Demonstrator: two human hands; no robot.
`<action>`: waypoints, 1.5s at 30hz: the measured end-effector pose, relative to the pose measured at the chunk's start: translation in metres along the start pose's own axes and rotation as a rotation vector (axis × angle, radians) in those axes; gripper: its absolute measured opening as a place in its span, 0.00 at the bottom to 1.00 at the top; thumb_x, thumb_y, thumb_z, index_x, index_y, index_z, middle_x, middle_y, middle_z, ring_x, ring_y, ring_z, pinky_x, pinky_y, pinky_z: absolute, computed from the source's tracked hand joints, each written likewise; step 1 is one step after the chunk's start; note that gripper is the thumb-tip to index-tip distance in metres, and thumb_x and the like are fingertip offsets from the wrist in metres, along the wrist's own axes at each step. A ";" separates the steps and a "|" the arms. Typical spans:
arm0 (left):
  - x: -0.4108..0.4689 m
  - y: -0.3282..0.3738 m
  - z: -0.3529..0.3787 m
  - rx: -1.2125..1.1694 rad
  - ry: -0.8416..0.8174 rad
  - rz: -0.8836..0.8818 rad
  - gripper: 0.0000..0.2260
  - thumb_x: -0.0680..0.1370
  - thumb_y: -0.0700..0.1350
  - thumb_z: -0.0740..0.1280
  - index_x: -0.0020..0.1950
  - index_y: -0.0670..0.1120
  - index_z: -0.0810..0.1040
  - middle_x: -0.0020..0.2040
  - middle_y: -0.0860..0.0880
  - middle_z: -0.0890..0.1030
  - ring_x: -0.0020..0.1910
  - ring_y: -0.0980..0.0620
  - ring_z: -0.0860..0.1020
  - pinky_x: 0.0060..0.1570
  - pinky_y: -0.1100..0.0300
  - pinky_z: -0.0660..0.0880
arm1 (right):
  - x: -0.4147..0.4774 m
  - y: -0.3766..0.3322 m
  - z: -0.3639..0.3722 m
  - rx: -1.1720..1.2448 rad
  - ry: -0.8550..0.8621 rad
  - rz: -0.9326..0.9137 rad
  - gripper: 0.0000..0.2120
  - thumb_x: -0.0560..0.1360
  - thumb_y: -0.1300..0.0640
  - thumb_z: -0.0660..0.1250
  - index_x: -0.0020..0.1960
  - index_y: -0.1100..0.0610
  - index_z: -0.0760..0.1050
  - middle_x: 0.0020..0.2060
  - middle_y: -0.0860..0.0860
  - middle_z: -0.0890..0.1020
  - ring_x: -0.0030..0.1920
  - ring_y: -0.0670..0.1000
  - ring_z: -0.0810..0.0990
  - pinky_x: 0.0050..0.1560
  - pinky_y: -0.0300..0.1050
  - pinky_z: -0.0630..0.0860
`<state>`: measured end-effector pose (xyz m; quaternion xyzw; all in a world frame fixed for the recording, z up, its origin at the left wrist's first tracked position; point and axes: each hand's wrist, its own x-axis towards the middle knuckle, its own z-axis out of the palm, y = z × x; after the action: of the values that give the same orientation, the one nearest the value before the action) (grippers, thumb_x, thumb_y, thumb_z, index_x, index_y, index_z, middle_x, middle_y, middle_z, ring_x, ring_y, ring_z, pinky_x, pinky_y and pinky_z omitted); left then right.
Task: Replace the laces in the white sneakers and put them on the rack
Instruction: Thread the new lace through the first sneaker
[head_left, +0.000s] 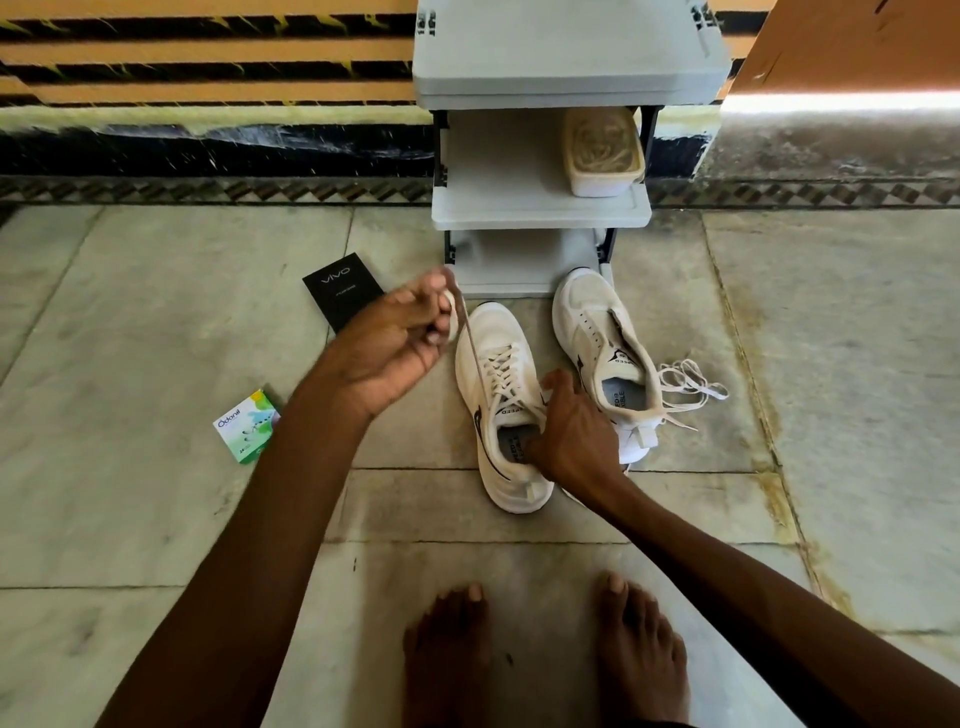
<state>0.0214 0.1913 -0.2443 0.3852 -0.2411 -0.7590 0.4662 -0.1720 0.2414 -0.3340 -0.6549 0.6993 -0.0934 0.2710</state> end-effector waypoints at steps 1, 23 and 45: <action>-0.001 0.008 0.004 0.029 -0.013 0.041 0.12 0.80 0.35 0.58 0.44 0.46 0.78 0.35 0.52 0.74 0.33 0.59 0.71 0.31 0.69 0.69 | 0.000 0.000 0.000 -0.001 0.001 0.001 0.32 0.66 0.54 0.75 0.64 0.55 0.63 0.53 0.54 0.79 0.50 0.57 0.80 0.40 0.47 0.74; -0.020 0.005 0.026 0.735 0.086 0.269 0.14 0.82 0.40 0.60 0.44 0.49 0.83 0.48 0.44 0.83 0.34 0.58 0.68 0.37 0.66 0.67 | 0.008 0.006 -0.029 0.006 -0.071 -0.036 0.11 0.72 0.48 0.73 0.51 0.53 0.80 0.43 0.50 0.84 0.43 0.51 0.81 0.40 0.43 0.74; -0.045 0.038 0.054 1.177 0.387 0.431 0.03 0.76 0.39 0.72 0.42 0.44 0.84 0.31 0.47 0.82 0.27 0.60 0.79 0.34 0.69 0.77 | -0.010 -0.057 -0.158 0.891 -0.245 -0.136 0.10 0.81 0.60 0.61 0.53 0.57 0.81 0.41 0.49 0.85 0.38 0.44 0.76 0.42 0.40 0.70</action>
<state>0.0097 0.2146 -0.1689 0.6486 -0.5998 -0.3068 0.3542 -0.2018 0.2089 -0.1720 -0.5252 0.5091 -0.3243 0.5998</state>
